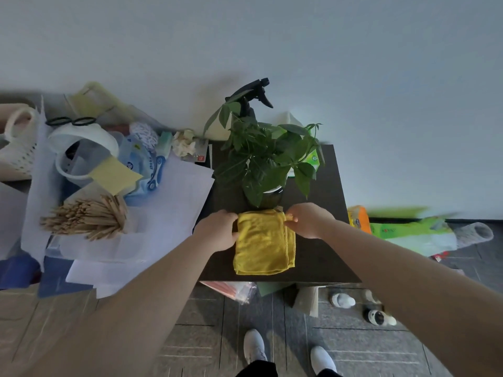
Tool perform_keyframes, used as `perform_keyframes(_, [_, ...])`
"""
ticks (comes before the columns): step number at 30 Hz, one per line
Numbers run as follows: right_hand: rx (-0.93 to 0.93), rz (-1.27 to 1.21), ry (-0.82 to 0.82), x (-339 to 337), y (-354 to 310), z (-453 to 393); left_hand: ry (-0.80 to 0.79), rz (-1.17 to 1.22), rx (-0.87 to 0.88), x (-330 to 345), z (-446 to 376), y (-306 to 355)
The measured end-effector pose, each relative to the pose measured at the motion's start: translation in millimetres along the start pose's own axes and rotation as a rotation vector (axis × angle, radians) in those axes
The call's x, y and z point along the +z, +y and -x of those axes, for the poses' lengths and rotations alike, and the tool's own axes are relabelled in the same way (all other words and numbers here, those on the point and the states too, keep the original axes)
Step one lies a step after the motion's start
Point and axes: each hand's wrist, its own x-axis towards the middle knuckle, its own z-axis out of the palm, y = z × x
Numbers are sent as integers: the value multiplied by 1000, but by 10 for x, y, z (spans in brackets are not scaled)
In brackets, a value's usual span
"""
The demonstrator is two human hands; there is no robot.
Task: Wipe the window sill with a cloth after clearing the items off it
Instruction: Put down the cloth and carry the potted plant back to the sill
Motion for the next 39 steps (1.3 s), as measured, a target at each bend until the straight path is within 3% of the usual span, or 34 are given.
perform_keyframes(3, [89, -160, 54, -85, -14, -47, -2, 56, -12, -55, -144, 3])
perform_keyframes(8, [87, -462, 141, -79, 28, -245, 42, 314, 3, -147, -408, 22])
perform_keyframes(12, [82, -547, 156, -49, -102, -288, 51, 420, -16, -163, -598, -1])
perform_keyframes(24, [125, -831, 208, -98, -112, -17, 69, 435, 60, -468, -454, 415])
perform_keyframes(30, [144, -778, 397, -307, 485, 733, 106, 357, 162, -654, -298, 1322])
perform_keyframes(39, [309, -878, 629, -295, 2151, 2475, 147, 316, 427, -518, 241, 3580])
